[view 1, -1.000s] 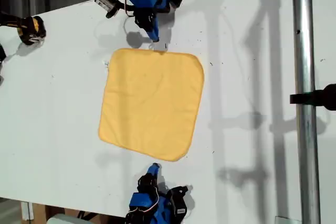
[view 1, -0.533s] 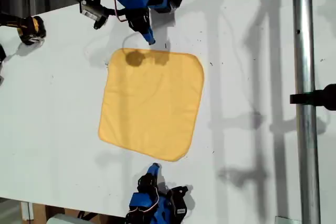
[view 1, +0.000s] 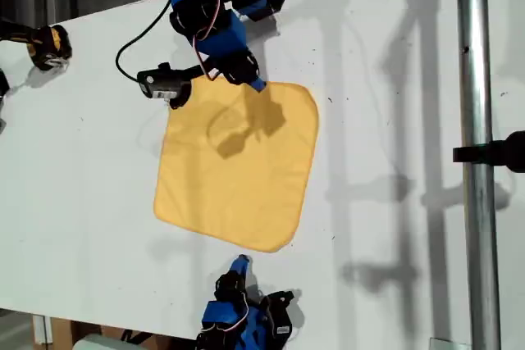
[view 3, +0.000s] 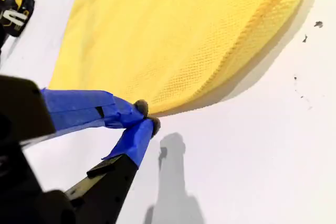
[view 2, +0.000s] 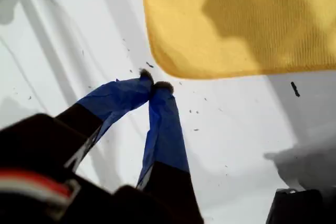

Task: Grasp corners of a towel and fold twice.

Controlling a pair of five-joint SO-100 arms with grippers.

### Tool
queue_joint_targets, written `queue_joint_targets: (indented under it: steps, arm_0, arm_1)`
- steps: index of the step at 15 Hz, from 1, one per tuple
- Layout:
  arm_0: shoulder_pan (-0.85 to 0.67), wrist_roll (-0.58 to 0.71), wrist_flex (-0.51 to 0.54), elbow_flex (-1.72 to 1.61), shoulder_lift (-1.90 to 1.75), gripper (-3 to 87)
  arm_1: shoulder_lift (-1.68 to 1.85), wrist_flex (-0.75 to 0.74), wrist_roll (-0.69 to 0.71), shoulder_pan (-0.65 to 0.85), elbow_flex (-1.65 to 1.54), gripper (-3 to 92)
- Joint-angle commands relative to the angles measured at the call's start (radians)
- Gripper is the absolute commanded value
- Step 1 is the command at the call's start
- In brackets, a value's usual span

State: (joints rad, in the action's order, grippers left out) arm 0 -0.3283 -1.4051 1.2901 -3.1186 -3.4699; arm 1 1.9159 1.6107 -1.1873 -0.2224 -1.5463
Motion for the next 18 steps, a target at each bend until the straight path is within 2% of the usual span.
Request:
queue_joint_targets:
  steps: [1,6,7,11,14,18]
  arm_0:
    - [-0.011,-0.012,-0.011,0.000,-0.003,-0.4]
    - [-0.012,-0.012,-0.012,0.000,-0.003,-0.4]
    - [-0.011,-0.012,-0.012,0.000,-0.003,-0.5]
    - [-0.003,-0.012,-0.011,0.000,-0.003,-0.6]
    - [0.000,-0.012,-0.011,0.000,-0.003,-0.7]
    - [0.000,-0.012,-0.011,0.000,-0.003,-0.6]
  arm_1:
    - [-0.055,0.009,-0.005,-0.071,0.123,-0.2]
    - [-0.091,-0.041,-0.043,-0.127,0.135,0.0]
    - [-0.087,-0.057,-0.043,-0.130,0.132,5.8]
    - [-0.018,-0.092,0.092,-0.143,0.132,43.2]
    - [-0.031,-0.006,0.086,-0.124,0.103,44.5]
    - [-0.120,-0.038,0.037,-0.117,-0.051,43.8]
